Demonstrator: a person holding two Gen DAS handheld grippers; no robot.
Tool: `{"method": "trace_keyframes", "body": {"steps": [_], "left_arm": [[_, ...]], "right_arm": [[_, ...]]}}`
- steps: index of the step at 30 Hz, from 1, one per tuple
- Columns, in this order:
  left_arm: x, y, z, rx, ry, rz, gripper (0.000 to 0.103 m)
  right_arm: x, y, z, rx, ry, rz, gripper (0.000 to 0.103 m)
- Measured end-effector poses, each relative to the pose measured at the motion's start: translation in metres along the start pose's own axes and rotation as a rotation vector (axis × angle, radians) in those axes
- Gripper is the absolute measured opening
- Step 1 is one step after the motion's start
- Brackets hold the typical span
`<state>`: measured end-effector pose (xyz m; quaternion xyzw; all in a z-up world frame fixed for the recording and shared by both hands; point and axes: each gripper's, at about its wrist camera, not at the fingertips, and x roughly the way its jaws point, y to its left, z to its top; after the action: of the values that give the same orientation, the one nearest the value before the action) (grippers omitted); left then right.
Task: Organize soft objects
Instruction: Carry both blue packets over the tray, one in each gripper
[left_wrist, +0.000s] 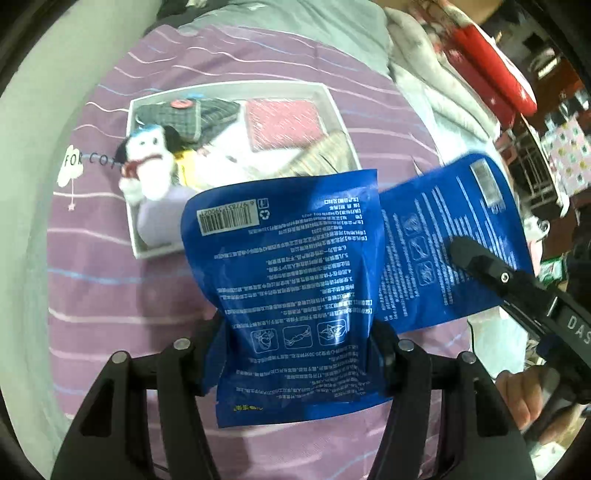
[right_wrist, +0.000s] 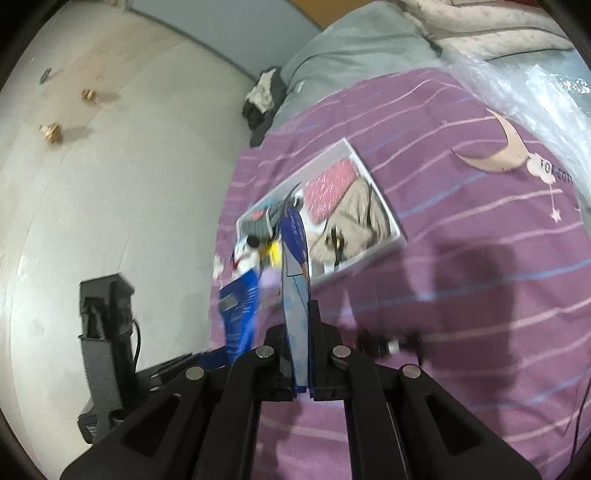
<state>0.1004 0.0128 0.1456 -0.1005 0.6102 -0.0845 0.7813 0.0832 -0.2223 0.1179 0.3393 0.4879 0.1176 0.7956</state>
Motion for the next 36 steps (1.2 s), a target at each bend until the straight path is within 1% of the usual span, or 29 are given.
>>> {"method": "trace_keyframes", "body": {"steps": [1, 2, 4, 6, 8, 11, 13, 14, 16, 17, 18, 19, 20, 22, 24, 25, 29, 31, 33, 36], "left_arm": [[0.004, 0.002, 0.007, -0.007, -0.011, 0.012, 0.063], [0.004, 0.010, 0.012, -0.014, -0.037, 0.046, 0.063], [0.009, 0.015, 0.022, -0.015, -0.065, 0.084, 0.063], [0.017, 0.017, 0.032, -0.026, -0.061, 0.089, 0.063], [0.020, 0.018, 0.043, -0.032, -0.056, 0.061, 0.063], [0.018, 0.016, 0.061, -0.043, -0.086, 0.065, 0.063], [0.013, 0.019, 0.074, -0.060, -0.128, 0.040, 0.063], [0.014, 0.020, 0.078, -0.070, -0.133, 0.025, 0.063], [0.013, 0.027, 0.083, -0.099, -0.150, -0.027, 0.063], [0.016, 0.033, 0.085, -0.132, -0.163, -0.059, 0.063], [0.018, 0.036, 0.085, -0.150, -0.167, -0.069, 0.063], [0.025, 0.042, 0.084, -0.180, -0.177, -0.088, 0.063], [0.031, 0.044, 0.083, -0.188, -0.182, -0.103, 0.063], [0.047, 0.043, 0.087, -0.178, -0.175, -0.126, 0.063], [0.061, 0.049, 0.081, -0.178, -0.169, -0.147, 0.063], [0.065, 0.053, 0.079, -0.187, -0.180, -0.140, 0.063], [0.070, 0.063, 0.069, -0.195, -0.220, -0.025, 0.063], [0.072, 0.061, 0.071, -0.172, -0.226, -0.016, 0.063], [0.075, 0.056, 0.072, -0.142, -0.233, -0.002, 0.063], [0.083, 0.049, 0.078, -0.109, -0.256, 0.024, 0.063]], "right_arm": [[0.006, -0.001, 0.004, 0.016, -0.003, 0.002, 0.002], [0.011, -0.001, 0.007, 0.029, -0.003, 0.005, 0.002], [0.019, -0.002, 0.011, 0.051, -0.001, 0.016, 0.002], [0.024, -0.002, 0.013, 0.059, -0.005, 0.008, 0.002], [0.030, -0.001, 0.018, 0.071, -0.021, -0.017, 0.002], [0.041, 0.004, 0.030, 0.094, -0.046, -0.028, 0.002], [0.046, 0.009, 0.039, 0.109, -0.077, -0.019, 0.002], [0.050, 0.011, 0.046, 0.125, -0.091, 0.003, 0.002], [0.056, 0.014, 0.056, 0.159, -0.106, 0.048, 0.002], [0.059, 0.013, 0.061, 0.183, -0.124, 0.078, 0.002], [0.062, 0.013, 0.064, 0.202, -0.138, 0.098, 0.002], [0.065, 0.012, 0.067, 0.221, -0.149, 0.113, 0.002], [0.069, 0.011, 0.067, 0.235, -0.160, 0.127, 0.002], [0.078, 0.011, 0.065, 0.248, -0.174, 0.143, 0.002], [0.085, 0.010, 0.059, 0.223, -0.172, 0.134, 0.002], [0.088, 0.009, 0.054, 0.201, -0.174, 0.120, 0.002], [0.091, 0.005, 0.041, 0.129, -0.186, 0.054, 0.002], [0.090, 0.002, 0.040, 0.118, -0.188, 0.045, 0.002], [0.088, -0.003, 0.041, 0.127, -0.208, 0.034, 0.002], [0.082, -0.008, 0.039, 0.125, -0.230, -0.005, 0.002]]}}
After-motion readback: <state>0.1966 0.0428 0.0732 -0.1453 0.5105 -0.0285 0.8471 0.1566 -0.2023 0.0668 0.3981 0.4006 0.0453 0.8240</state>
